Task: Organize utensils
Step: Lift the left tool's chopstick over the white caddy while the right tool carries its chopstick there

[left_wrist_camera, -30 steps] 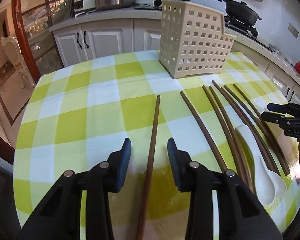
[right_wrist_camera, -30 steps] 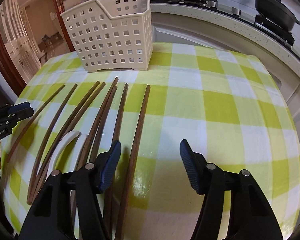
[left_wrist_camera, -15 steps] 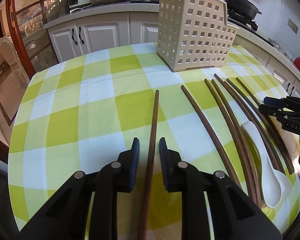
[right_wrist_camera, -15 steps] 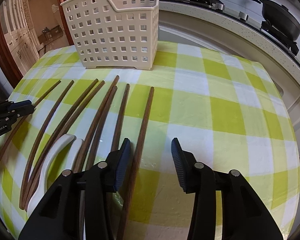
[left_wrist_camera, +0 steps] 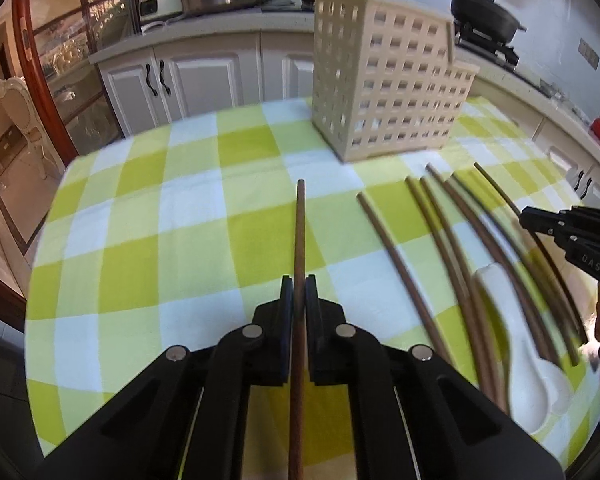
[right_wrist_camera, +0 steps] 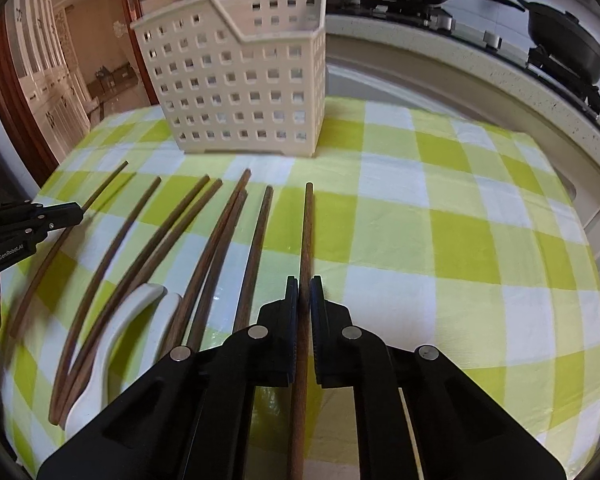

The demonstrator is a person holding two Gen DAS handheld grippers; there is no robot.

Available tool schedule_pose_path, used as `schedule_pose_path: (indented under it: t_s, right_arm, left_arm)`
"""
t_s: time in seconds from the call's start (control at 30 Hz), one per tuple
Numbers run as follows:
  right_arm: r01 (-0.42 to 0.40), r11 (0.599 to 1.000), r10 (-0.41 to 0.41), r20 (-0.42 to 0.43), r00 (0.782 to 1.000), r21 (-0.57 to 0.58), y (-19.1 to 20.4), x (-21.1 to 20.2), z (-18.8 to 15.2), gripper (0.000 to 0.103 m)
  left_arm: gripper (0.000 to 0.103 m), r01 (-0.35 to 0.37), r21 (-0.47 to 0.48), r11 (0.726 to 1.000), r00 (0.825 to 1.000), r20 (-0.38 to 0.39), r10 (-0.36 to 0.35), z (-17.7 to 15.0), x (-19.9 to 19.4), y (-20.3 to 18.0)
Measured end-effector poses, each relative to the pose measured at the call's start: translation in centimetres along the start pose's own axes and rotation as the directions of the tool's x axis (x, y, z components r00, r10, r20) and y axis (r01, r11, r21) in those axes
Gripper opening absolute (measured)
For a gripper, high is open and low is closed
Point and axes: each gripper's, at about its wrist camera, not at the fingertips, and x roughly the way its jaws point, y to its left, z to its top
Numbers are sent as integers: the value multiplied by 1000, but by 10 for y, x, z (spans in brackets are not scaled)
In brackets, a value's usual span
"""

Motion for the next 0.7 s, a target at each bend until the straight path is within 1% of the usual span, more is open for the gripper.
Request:
schedule_pose_path:
  t_s: [0.2, 0.47, 0.7]
  right_arm:
    - [-19, 1000, 20, 70, 997, -5, 1, -34, 7, 8]
    - [-41, 999, 43, 190, 981, -12, 3, -95, 15, 8]
    - [-42, 999, 44, 250, 967, -13, 1, -129, 13, 8]
  left_arm:
    - [6, -14, 5, 1000, 997, 78, 14, 8, -39, -9]
    - [6, -30, 5, 1000, 983, 180, 29, 13, -95, -22]
    - [6, -34, 8, 999, 970, 242, 31, 13, -131, -30]
